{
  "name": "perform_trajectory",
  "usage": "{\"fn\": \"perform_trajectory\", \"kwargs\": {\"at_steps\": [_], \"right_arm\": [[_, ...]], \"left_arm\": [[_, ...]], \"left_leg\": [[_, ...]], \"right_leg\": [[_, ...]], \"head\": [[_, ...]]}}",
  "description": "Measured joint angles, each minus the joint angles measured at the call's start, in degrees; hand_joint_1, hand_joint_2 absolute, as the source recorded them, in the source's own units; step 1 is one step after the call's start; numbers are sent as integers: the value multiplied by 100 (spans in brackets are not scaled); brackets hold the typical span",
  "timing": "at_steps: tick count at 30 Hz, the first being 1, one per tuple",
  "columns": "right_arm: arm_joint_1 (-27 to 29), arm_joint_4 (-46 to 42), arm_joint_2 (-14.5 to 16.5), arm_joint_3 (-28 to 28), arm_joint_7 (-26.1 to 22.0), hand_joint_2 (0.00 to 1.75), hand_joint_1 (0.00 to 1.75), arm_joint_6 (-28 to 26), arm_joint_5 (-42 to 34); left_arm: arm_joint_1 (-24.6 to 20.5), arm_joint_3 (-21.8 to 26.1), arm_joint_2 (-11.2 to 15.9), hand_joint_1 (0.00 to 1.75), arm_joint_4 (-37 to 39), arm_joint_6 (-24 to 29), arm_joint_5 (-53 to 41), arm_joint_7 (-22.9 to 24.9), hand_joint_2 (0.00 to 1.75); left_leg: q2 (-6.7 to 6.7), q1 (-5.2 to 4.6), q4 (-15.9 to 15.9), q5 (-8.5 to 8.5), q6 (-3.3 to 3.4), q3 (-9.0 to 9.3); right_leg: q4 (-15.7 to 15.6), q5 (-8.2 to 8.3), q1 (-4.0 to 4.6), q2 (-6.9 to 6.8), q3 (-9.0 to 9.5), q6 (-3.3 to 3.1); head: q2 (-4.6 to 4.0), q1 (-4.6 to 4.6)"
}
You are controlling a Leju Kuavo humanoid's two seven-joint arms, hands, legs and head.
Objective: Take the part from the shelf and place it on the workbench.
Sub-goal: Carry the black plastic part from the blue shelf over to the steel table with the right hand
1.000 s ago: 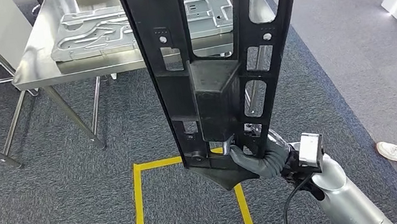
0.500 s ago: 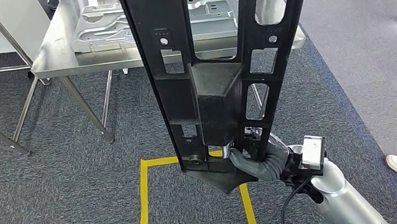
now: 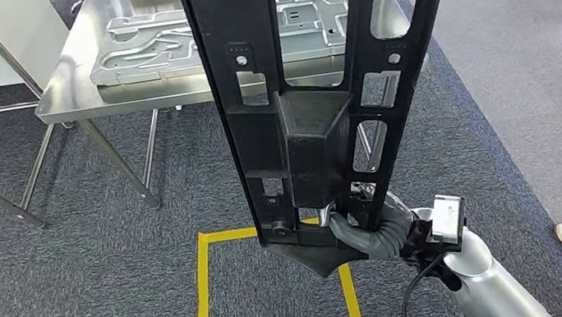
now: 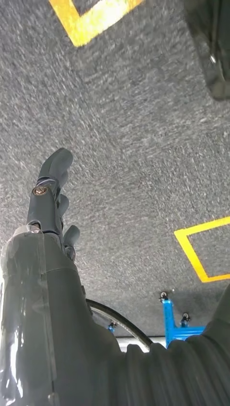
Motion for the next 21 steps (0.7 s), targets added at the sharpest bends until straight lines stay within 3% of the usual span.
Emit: {"fn": "perform_trajectory", "kwargs": {"at_steps": [1,3,7,8,10,12,14,15,16,18,19,20,21], "right_arm": [[1,-1,0,2,0,175,175,5,0],[-13,-2,0,8,-2,175,175,26,-1],[-45,-9,0,15,-1,175,175,63,-3],[-65,-11,0,13,-2,175,175,65,-4],[-99,-10,8,8,-9,175,175,69,-10],[-102,-2,20,7,-12,175,175,75,-13],[-97,9,22,6,-9,175,175,79,-13],[-96,14,22,5,-8,175,175,79,-13],[-95,17,24,5,-8,175,175,79,-13],[-88,32,27,5,-6,175,175,79,-12],[-85,39,28,6,-5,175,175,79,-11],[-90,45,28,7,-5,175,175,79,-10],[-101,47,28,7,-5,175,175,79,-10]], "left_arm": [[6,1,3,0,0,4,3,3,175],[3,1,10,0,0,16,11,2,175],[7,1,14,0,0,29,42,2,175],[11,2,14,0,0,30,49,2,175],[9,3,12,0,0,31,54,1,175],[7,3,7,0,0,30,55,1,175],[20,3,4,0,0,28,55,2,175],[27,3,3,0,0,28,55,2,175],[33,3,1,0,0,28,55,2,175],[36,3,-2,0,0,26,55,2,175],[34,4,-2,0,0,25,56,2,175],[29,4,-2,0,0,26,56,2,175],[18,5,-1,0,0,28,57,2,175]], "left_leg": [[0,-16,-419,253,44,156],[1,-67,-1075,492,128,439],[-15,-78,-1358,390,248,658],[-21,-58,-1402,364,275,739],[-31,-33,-1455,291,303,891],[-44,-20,-1467,172,304,1037],[-62,-4,-1468,19,282,1235],[-69,6,-1469,-67,264,1350],[-73,13,-1472,-154,243,1455],[-76,11,-1470,-338,186,1644],[-75,7,-1498,-419,150,1725],[-71,1,-1492,-450,106,1796],[-68,1,-1460,-435,62,1829]], "right_leg": [[-5,-56,3,0,69,8],[-19,-153,15,2,161,57],[100,-107,2,16,219,195],[309,-70,-3,23,111,226],[952,-125,-27,31,-323,270],[1531,-429,-58,32,-849,312],[1574,-638,-93,29,-1139,349],[1354,-554,-106,26,-1166,360],[1022,-287,-116,13,-1139,362],[388,455,-106,-34,-1068,336],[222,697,-92,-48,-1036,304],[156,784,-80,-47,-1002,260],[163,723,-71,-31,-940,208]], "head": [[0,0],[0,0],[0,0],[0,0],[0,1],[0,1],[0,2],[0,1],[0,2],[0,2],[0,2],[0,1],[0,1]]}}
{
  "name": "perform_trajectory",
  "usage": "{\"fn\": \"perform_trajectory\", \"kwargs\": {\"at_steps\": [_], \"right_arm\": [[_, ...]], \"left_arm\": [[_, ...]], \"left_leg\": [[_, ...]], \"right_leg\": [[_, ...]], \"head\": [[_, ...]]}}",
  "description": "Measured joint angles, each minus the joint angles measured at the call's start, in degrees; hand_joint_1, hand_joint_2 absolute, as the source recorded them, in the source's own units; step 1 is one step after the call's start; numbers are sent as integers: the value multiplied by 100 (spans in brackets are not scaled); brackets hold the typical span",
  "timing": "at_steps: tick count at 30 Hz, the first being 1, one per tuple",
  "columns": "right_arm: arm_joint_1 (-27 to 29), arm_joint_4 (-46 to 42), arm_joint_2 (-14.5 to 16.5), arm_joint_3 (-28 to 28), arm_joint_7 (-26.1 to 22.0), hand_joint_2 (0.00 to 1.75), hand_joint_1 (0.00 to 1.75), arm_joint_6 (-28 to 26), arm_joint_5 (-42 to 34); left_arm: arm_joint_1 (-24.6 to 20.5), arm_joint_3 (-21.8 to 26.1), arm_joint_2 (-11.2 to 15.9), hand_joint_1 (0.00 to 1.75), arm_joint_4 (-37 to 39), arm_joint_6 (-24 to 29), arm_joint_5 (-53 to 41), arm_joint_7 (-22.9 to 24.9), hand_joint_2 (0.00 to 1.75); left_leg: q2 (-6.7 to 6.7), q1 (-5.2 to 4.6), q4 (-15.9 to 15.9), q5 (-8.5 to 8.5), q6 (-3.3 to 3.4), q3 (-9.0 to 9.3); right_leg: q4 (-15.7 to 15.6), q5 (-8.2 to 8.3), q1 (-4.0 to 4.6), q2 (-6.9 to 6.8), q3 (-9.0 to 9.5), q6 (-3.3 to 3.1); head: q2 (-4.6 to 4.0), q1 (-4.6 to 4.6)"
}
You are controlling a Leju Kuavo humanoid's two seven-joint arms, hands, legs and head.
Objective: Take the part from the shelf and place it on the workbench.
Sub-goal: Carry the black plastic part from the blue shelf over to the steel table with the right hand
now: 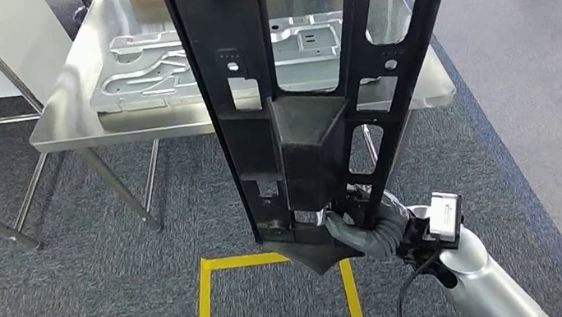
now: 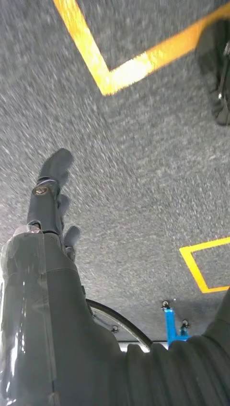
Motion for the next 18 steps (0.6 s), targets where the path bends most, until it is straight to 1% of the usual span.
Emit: {"fn": "perform_trajectory", "kwargs": {"at_steps": [1,2,3,4,5,6,7,8,9,10,11,12,13,14,15,16,17,18], "right_arm": [[-11,-4,-10,-1,-3,175,175,0,-1],[-25,-6,-25,-1,-5,175,175,0,-3],[-33,-7,-40,-1,-8,175,175,1,-5],[-36,-8,-56,2,-11,175,175,1,-7],[-39,-8,-62,5,-14,175,175,2,-9],[-38,-7,-63,7,-15,175,175,7,-10],[-36,-6,-63,10,-15,175,175,10,-10],[-35,-3,-63,12,-16,175,175,15,-10],[-34,0,-63,14,-17,175,175,21,-10],[-34,3,-63,16,-19,175,175,23,-11],[-34,7,-63,20,-21,175,175,27,-14],[-33,13,-63,25,-24,175,175,31,-17],[-31,17,-63,30,-26,175,175,36,-20],[-32,16,-63,34,-27,175,175,42,-24],[-39,13,-63,37,-29,175,175,47,-28],[-51,7,-63,36,-30,175,175,51,-33],[-64,0,-63,31,-35,175,175,53,-39],[-77,0,-60,29,-39,175,175,54,-46]], "left_arm": [[-15,0,1,0,-1,2,1,0,175],[-30,-1,1,0,-1,4,1,-1,175],[-45,-1,1,0,-2,3,1,-1,175],[-51,-2,1,0,-2,2,1,-1,175],[-50,-2,1,0,-2,-1,1,-2,175],[-44,-2,1,0,-2,-4,1,-2,175],[-32,-1,1,0,-2,-6,1,-3,175],[-15,-1,1,0,-2,-8,1,-4,175],[4,0,2,0,-2,-9,1,-5,175],[20,1,2,0,-2,-10,1,-5,175],[39,1,5,0,-2,-10,1,-6,175],[50,1,8,0,-2,-10,1,-6,175],[53,1,11,0,-2,-11,0,-6,175],[56,1,14,0,-2,-11,1,-6,175],[50,1,14,0,-2,-11,0,-6,175],[41,1,11,0,-2,-11,-1,-6,175],[36,1,8,0,-2,-11,-1,-5,175],[24,1,4,0,-2,-11,-3,-4,175]], "left_leg": [[11,10,135,56,-34,-13],[21,17,402,149,-65,-120],[31,26,743,194,-85,-316],[40,31,1115,166,-99,-572],[46,27,1444,43,-112,-848],[49,23,1665,-180,-117,-1105],[51,18,1753,-421,-113,-1307],[52,15,1708,-599,-101,-1449],[52,10,1530,-631,-78,-1529],[53,-1,1247,-456,-45,-1554],[50,-23,925,-63,-3,-1549],[40,-49,664,280,39,-1523],[30,-74,491,553,77,-1483],[14,-86,394,703,114,-1435],[-1,-86,355,683,143,-1366],[-6,-71,308,727,173,-1272],[-11,-55,266,752,203,-1173],[-12,-46,248,757,230,-1079]], "right_leg": [[-19,-43,3,18,72,-49],[-38,-93,3,24,154,-97],[-49,-147,10,25,238,-137],[-59,-209,14,24,319,-167],[-60,-281,20,22,399,-190],[-61,-357,27,29,486,-203],[-61,-437,33,38,581,-210],[-62,-521,40,49,683,-213],[-63,-606,47,59,792,-212],[-66,-688,54,62,896,-209],[-66,-768,61,65,998,-202],[-67,-848,70,80,1079,-180],[-82,-925,76,88,1155,-149],[-52,-958,80,101,1223,-113],[13,-945,86,117,1255,-70],[146,-903,84,118,1251,-38],[373,-832,81,122,1183,-6],[632,-803,76,122,1040,23]], "head": [[0,-1],[0,-1],[0,-1],[0,-1],[0,-2],[0,-2],[0,-2],[0,-2],[0,-2],[0,-2],[0,-2],[0,-2],[0,-3],[0,-3],[0,-3],[0,-2],[0,-2],[0,1]]}}
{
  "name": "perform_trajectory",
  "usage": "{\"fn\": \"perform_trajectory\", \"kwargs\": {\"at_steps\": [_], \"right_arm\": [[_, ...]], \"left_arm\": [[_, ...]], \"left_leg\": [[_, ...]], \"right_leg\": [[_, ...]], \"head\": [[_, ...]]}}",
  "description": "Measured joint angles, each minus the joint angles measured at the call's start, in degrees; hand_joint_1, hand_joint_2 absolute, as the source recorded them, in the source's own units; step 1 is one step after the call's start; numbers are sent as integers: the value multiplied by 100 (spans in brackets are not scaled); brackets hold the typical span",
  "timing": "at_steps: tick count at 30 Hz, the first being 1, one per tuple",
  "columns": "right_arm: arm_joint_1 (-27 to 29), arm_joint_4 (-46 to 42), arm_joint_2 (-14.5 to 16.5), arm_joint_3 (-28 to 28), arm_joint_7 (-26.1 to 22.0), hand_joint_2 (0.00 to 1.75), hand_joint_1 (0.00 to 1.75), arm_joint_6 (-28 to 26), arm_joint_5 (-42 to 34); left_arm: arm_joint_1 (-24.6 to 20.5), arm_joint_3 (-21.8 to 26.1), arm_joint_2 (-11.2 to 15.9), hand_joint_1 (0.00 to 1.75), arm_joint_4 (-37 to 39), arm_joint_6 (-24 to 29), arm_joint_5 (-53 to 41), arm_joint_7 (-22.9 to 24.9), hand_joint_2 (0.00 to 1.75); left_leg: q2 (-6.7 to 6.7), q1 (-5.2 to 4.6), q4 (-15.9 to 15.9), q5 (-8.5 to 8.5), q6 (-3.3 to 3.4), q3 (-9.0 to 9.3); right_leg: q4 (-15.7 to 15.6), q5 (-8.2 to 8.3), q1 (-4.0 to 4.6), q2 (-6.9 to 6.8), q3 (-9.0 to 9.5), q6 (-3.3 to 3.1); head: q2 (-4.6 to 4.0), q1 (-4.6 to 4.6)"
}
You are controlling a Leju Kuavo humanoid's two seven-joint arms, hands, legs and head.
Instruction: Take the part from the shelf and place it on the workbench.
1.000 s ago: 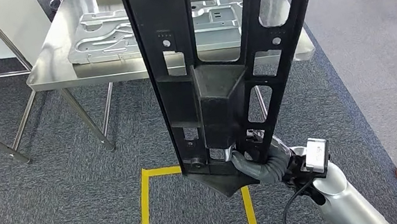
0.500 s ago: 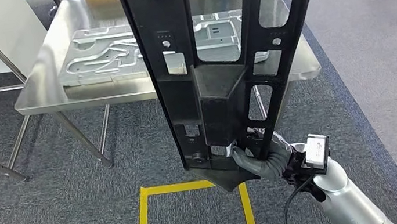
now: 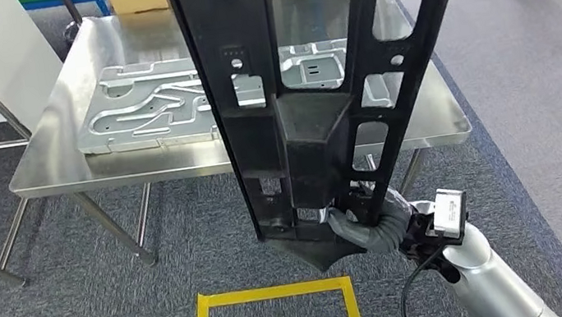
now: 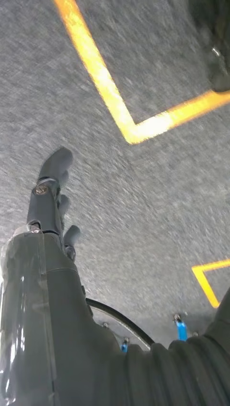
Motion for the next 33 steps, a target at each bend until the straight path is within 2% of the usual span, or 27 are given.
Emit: {"fn": "perform_trajectory", "kwargs": {"at_steps": [1,3,4,5,6,7,9,10,11,13,14,15,16,17,19,20,21,22,23,25,26,27,29,30,31,32,33], "right_arm": [[-3,1,8,-2,-3,175,175,0,-5],[9,3,23,-4,-3,175,175,-5,-9],[22,4,28,-5,-3,175,175,-10,-10],[34,4,28,-6,-2,175,175,-15,-10],[43,5,28,-6,-2,175,175,-19,-10],[50,5,28,-7,-2,175,175,-22,-10],[75,12,28,-11,-2,175,175,-30,-10],[93,14,29,-14,-3,175,175,-37,-9],[107,10,31,-18,-4,175,175,-46,-6],[105,-11,27,-27,-7,175,175,-66,4],[96,-24,17,-34,-10,175,175,-72,9],[88,-31,7,-39,-13,175,175,-75,16],[87,-35,-2,-45,-13,175,175,-79,33],[82,-36,-8,-49,-10,175,175,-82,63],[45,-35,-8,-63,25,175,175,-87,166],[4,-34,-9,-80,49,175,175,-82,226],[-64,-28,-9,-103,83,175,175,-66,296],[-165,-11,-9,-128,122,175,175,-35,366],[-308,26,-9,-155,171,175,175,7,441],[-762,222,-8,-228,308,175,175,103,602],[-1062,378,-8,-279,397,175,175,145,681],[-1387,552,-7,-334,483,175,175,185,755],[-2029,893,-7,-440,616,175,175,218,894],[-2318,1063,-2,-486,637,175,175,185,1002],[-2587,1241,18,-519,633,175,175,96,1166],[-2814,1424,47,-538,609,175,175,-58,1411],[-3005,1602,82,-547,577,175,175,-238,1690]], "left_arm": [[-15,0,-3,0,0,-1,-2,2,175],[-30,0,-4,0,0,-1,-9,3,175],[-27,0,-4,0,0,-2,-12,3,175],[-14,0,-4,0,0,-3,-15,3,175],[3,0,-4,0,0,-5,-15,3,175],[20,0,-5,0,0,-6,-16,3,175],[48,0,-11,0,2,-8,-17,3,175],[47,0,-14,0,3,-8,-21,3,175],[44,0,-16,0,4,-9,-29,3,175],[7,-1,-16,0,4,-9,-46,1,175],[-8,-2,-15,0,3,-10,-52,1,175],[-23,-2,-15,0,3,-14,-53,0,175],[-35,-2,-14,0,2,-23,-49,-1,175],[-38,-2,-14,0,2,-36,-37,-4,175],[-39,-1,-13,0,2,-70,-13,-17,175],[-32,-1,-12,0,2,-84,-5,-30,175],[-22,0,-10,0,2,-96,-4,-48,175],[-10,0,-8,0,2,-106,-3,-69,175],[3,0,-6,0,2,-118,-3,-91,175],[23,1,-4,0,2,-146,-6,-130,175],[21,1,-3,0,2,-160,-9,-149,175],[13,1,-3,0,2,-175,-13,-167,175],[-21,0,-4,0,2,-199,-21,-198,175],[-35,0,-8,0,2,-209,-25,-209,175],[-50,0,-11,0,2,-216,-27,-219,175],[-60,0,-14,0,2,-221,-29,-228,175],[-70,0,-16,0,2,-227,-31,-238,175]], "left_leg": [[1,9,-8,-21,18,81],[-9,7,-8,-133,38,184],[-17,9,-8,-194,34,237],[-26,11,-8,-259,27,301],[-32,15,-8,-329,14,377],[-33,18,-8,-404,-3,461],[-33,18,-16,-550,-47,610],[-33,16,-37,-612,-79,667],[-31,14,-55,-652,-114,732],[-14,8,48,-597,-204,763],[2,11,265,-490,-237,685],[14,14,571,-378,-268,511],[25,20,933,-330,-284,272],[34,24,1253,-390,-292,20],[42,25,1590,-838,-312,-440],[46,25,1584,-1071,-324,-600],[52,25,1456,-1180,-331,-703],[60,25,1224,-1090,-331,-754],[70,25,904,-758,-322,-769],[95,11,274,175,-285,-788],[101,-1,115,508,-255,-797],[101,-16,61,651,-218,-811],[90,-10,89,634,-130,-790],[84,-1,74,610,-88,-771],[81,10,60,587,-50,-744],[77,10,52,557,-21,-718],[75,8,50,520,0,-694]], "right_leg": [[294,-50,-13,-5,-197,20],[771,-355,-42,-10,-653,68],[881,-540,-59,-12,-852,91],[854,-653,-75,-16,-990,112],[691,-645,-89,-23,-1061,124],[404,-469,-99,-33,-1077,127],[-196,255,-90,-80,-1037,99],[-380,527,-69,-100,-1010,65],[-470,672,-51,-110,-981,20],[-541,571,-39,-92,-859,-78],[-586,529,-49,-90,-764,-120],[-625,484,-55,-93,-658,-160],[-668,442,-62,-98,-546,-190],[-701,392,-63,-108,-444,-211],[-750,270,-67,-90,-253,-223],[-762,197,-70,-76,-158,-218],[-768,120,-74,-59,-59,-209],[-769,39,-78,-47,41,-197],[-769,-45,-79,-40,131,-181],[-730,-213,-58,-5,255,-123],[-720,-289,-45,14,282,-85],[-714,-348,-35,28,301,-46],[-732,-433,-48,22,340,26],[-646,-489,-58,9,314,54],[-438,-587,-63,0,207,76],[-97,-716,-65,-10,4,91],[322,-850,-62,-12,-277,102]], "head": [[0,3],[0,6],[0,6],[0,5],[0,5],[0,5],[0,6],[0,11],[0,17],[0,27],[0,27],[0,27],[0,26],[0,27],[0,27],[0,27],[0,27],[0,27],[0,27],[0,27],[0,27],[0,27],[0,31],[0,34],[0,35],[0,35],[0,35]]}}
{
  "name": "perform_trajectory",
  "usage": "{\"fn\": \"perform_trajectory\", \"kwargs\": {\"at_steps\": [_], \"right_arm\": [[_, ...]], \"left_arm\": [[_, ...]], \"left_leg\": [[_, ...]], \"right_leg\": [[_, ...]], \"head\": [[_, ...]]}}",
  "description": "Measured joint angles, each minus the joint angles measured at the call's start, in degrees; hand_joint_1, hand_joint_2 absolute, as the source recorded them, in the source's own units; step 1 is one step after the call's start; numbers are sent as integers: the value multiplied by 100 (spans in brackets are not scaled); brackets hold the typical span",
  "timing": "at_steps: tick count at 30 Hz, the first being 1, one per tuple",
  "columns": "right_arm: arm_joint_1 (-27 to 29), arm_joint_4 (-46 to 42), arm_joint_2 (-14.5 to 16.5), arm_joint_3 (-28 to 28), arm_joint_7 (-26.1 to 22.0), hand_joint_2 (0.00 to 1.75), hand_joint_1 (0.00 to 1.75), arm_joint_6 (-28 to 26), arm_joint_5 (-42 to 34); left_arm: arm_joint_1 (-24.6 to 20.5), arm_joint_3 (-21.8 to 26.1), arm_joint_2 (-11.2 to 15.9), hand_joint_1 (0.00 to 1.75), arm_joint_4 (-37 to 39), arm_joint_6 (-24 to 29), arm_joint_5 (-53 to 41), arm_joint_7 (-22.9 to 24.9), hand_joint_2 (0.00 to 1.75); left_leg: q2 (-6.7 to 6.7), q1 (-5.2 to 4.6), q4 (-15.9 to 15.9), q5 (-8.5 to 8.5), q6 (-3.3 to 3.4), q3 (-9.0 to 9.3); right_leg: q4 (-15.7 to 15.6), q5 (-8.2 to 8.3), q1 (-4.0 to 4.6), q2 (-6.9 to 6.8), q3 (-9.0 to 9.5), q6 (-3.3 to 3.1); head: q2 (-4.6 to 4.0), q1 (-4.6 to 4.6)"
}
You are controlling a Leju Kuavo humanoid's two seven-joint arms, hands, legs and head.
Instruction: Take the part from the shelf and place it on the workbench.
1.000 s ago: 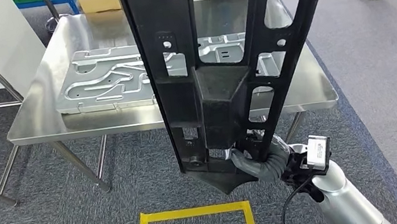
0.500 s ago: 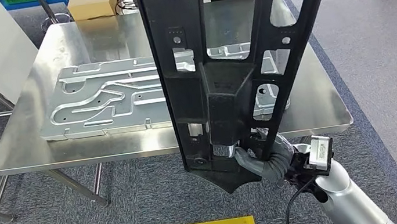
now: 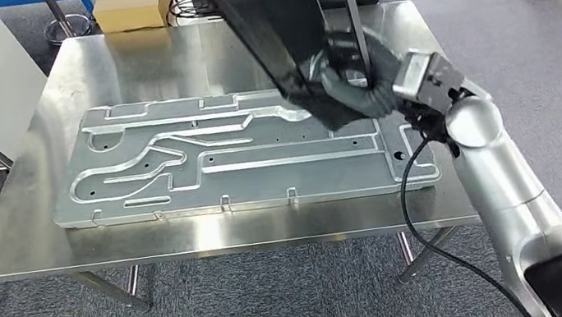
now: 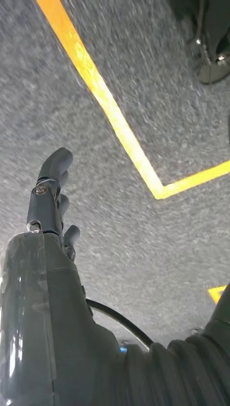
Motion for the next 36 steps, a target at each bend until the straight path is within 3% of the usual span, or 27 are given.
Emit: {"fn": "perform_trajectory", "kwargs": {"at_steps": [1,2,3,4,6,7,8,11,13,16,17,18,19,21,23,26,28,29,31,32,33,34,36], "right_arm": [[-138,152,31,2,-27,175,175,-165,248],[-228,283,47,7,-43,175,175,-294,456],[-291,383,54,16,-48,175,175,-387,625],[-345,463,56,34,-48,175,175,-496,813],[-482,593,66,126,-17,175,175,-967,1554],[-575,664,76,213,29,175,175,-1307,2110],[-673,749,86,326,97,175,175,-1667,2737],[-924,1110,97,733,327,175,175,-2514,4407],[-996,1423,86,962,402,175,175,-2869,5044],[-1014,1849,51,1211,414,175,175,-3156,5361],[-1015,1973,48,1275,413,175,175,-3184,5411],[-1015,2095,47,1327,412,175,175,-3191,5464],[-1021,2235,47,1368,410,175,175,-3196,5528],[-1066,2599,47,1448,380,175,175,-3249,5664],[-1145,3057,44,1527,299,175,175,-3378,5740],[-1170,3694,46,1576,128,175,175,-3580,5759],[-1145,4025,90,1583,57,175,175,-3626,5759],[-1128,4180,134,1585,41,175,175,-3646,5758],[-1073,4475,244,1585,34,175,175,-3687,5752],[-1033,4601,296,1585,35,175,175,-3697,5748],[-992,4708,339,1585,34,175,175,-3698,5742],[-955,4801,375,1585,29,131,131,-3694,5730],[-915,4946,440,1585,18,44,44,-3694,5690]], "left_arm": [[-7,0,-1,0,0,-7,-1,-7,175],[-9,0,-1,0,0,-12,-2,-16,175],[-7,0,-1,0,0,-16,-3,-23,175],[-3,0,-1,0,0,-19,-7,-27,175],[7,0,-12,0,2,-22,-27,-31,175],[9,-1,-20,0,3,-28,-49,-34,175],[10,-4,-28,0,4,-37,-71,-40,175],[-11,-13,-29,0,2,-65,-120,-77,175],[-42,-15,-25,0,-2,-69,-130,-104,175],[-66,-16,-14,0,-4,-69,-136,-128,175],[-67,-16,-8,0,-4,-71,-137,-137,175],[-70,-16,-3,0,-4,-75,-141,-148,175],[-74,-16,3,0,-4,-82,-149,-157,175],[-87,-20,10,0,-4,-99,-176,-169,175],[-108,-24,8,0,-3,-118,-199,-173,175],[-131,-37,2,0,-2,-159,-222,-177,175],[-137,-56,2,0,-2,-181,-244,-175,175],[-142,-66,2,0,-2,-189,-255,-175,175],[-150,-91,2,0,-2,-195,-271,-174,175],[-150,-106,2,0,-2,-198,-272,-170,175],[-148,-120,2,0,-2,-201,-273,-162,175],[-146,-132,2,0,-2,-204,-275,-149,175],[-145,-144,1,0,-2,-211,-281,-119,175]], "left_leg": [[-7,-2,1,-37,9,28],[-22,-5,2,-78,11,67],[-41,-10,2,-120,9,118],[-62,-18,2,-162,4,181],[-84,-42,-6,-236,-10,290],[-88,-51,-10,-260,-24,319],[-88,-54,-18,-274,-43,330],[-81,-50,-37,-302,-127,345],[-68,-52,165,-430,-198,267],[-49,-10,1152,-835,-297,-234],[-44,10,1409,-884,-324,-386],[-38,33,1479,-827,-353,-452],[-31,57,1334,-671,-381,-409],[-21,100,653,-272,-430,-114],[-36,109,151,-147,-392,121],[-61,84,67,-227,-229,169],[-59,89,31,-250,-160,217],[-54,93,18,-263,-133,244],[-45,82,16,-292,-93,277],[-43,74,17,-308,-80,292],[-43,63,17,-327,-70,312],[-45,51,18,-347,-67,337],[-47,29,15,-389,-78,397]], "right_leg": [[381,-80,2,0,-288,7],[612,-49,3,0,-517,6],[629,110,5,-1,-648,-6],[420,389,12,0,-673,-34],[-304,1017,50,-4,-554,-136],[-615,1207,76,-10,-484,-186],[-800,1289,99,-15,-443,-222],[-958,1280,98,-20,-376,-260],[-1052,1293,56,-50,-283,-291],[-1086,1254,42,-102,-188,-329],[-1083,1232,37,-105,-167,-327],[-1077,1207,29,-104,-144,-315],[-1066,1175,16,-102,-117,-295],[-1018,1080,-9,-101,-64,-229],[-945,996,0,-99,-68,-144],[-937,951,4,-102,-80,-56],[-760,843,-14,-95,-143,-17],[-514,733,-18,-87,-270,-2],[226,492,-15,-70,-710,13],[527,447,-13,-64,-928,13],[652,508,-11,-59,-1070,2],[560,675,-6,-56,-1104,-19],[-119,1161,24,-56,-905,-102]], "head": [[0,0],[0,0],[0,1],[0,1],[0,-1],[0,0],[0,1],[0,5],[0,5],[0,4],[0,4],[0,4],[0,3],[0,3],[0,4],[0,3],[0,4],[0,4],[0,4],[0,4],[0,3],[0,3],[0,4]]}}
